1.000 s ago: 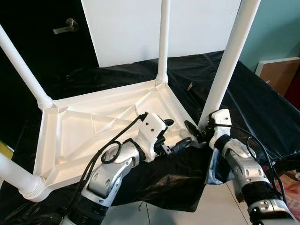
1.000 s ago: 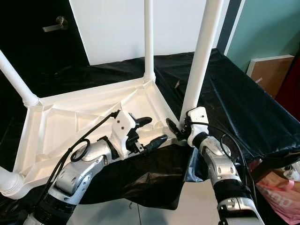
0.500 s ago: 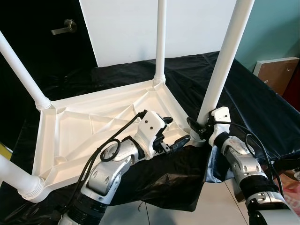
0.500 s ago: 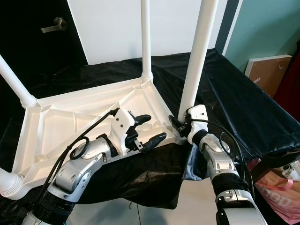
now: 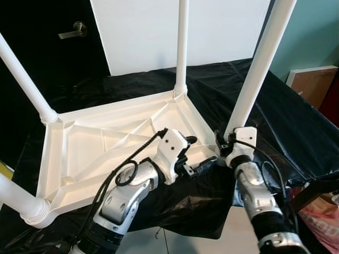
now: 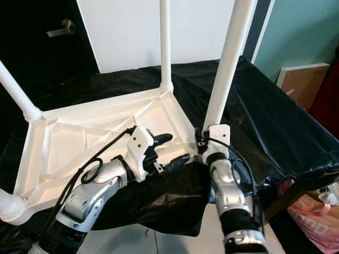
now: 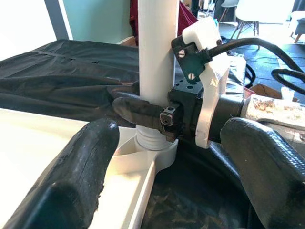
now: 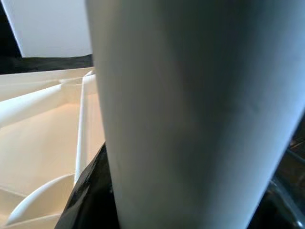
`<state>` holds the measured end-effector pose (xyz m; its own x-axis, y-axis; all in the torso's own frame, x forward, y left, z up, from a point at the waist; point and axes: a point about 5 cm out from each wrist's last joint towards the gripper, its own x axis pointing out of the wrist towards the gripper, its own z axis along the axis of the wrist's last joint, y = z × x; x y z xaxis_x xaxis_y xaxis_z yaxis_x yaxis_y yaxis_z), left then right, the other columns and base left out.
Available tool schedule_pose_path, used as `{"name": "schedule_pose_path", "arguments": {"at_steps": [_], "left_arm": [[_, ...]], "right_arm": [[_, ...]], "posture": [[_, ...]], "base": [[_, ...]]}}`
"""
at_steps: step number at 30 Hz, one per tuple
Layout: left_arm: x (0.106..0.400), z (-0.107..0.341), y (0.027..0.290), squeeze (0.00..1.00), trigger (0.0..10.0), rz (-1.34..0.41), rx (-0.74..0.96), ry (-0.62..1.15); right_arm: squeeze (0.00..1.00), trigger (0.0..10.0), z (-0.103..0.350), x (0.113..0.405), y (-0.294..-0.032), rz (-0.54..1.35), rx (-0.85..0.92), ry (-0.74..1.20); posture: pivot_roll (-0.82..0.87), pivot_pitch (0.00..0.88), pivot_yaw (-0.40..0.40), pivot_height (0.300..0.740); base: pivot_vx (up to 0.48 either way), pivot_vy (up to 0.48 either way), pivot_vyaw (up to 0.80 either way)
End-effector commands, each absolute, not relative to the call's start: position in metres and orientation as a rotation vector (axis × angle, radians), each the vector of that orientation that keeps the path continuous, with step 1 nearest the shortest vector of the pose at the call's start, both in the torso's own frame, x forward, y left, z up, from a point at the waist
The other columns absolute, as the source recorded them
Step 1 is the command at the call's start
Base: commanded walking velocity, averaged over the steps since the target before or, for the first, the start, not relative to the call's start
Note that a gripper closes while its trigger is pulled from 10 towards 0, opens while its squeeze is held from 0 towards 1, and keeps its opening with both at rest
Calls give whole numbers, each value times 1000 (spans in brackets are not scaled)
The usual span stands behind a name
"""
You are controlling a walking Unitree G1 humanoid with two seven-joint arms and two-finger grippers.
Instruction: Building children table
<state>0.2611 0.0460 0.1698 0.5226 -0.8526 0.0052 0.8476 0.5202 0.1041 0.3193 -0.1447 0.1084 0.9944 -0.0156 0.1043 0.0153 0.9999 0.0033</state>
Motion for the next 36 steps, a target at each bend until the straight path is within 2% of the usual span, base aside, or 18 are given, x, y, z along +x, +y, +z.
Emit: {"name": "schedule_pose_path", "arguments": {"at_steps": [1,15,16,25,32,33,35,36], "left_arm": [[258,167,45,0,10000,-1048,91,-42],[255,165,49,0,10000,-1028,88,-36],[255,165,49,0,10000,-1025,89,-37],[250,163,48,0,10000,-1004,82,-34],[247,164,53,0,10000,-980,116,-39],[247,164,53,0,10000,-982,119,-39],[247,164,54,0,10000,-983,120,-39],[247,164,55,0,10000,-983,124,-37]], "right_arm": [[0,10000,87,309,-143,-75,3,-25],[0,10000,95,305,-133,-69,29,-82],[1000,10000,100,304,-132,-44,26,-115],[1000,10000,117,300,-146,58,30,-219],[1000,10000,119,293,-166,315,-4,-176],[298,10000,118,294,-169,346,-14,-157],[298,10000,117,295,-170,366,-20,-145],[0,10000,116,296,-171,398,-51,-133]], "posture": [[-157,0,4,740],[-134,0,-5,740],[-128,0,-14,740],[-125,0,-16,740],[-133,27,-2,740],[-136,35,0,740],[-137,37,2,740],[-139,42,8,740]], "base": [[0,0,0],[0,0,0],[0,0,0],[0,0,0],[0,0,0],[0,0,0],[0,0,0],[0,0,0]]}}
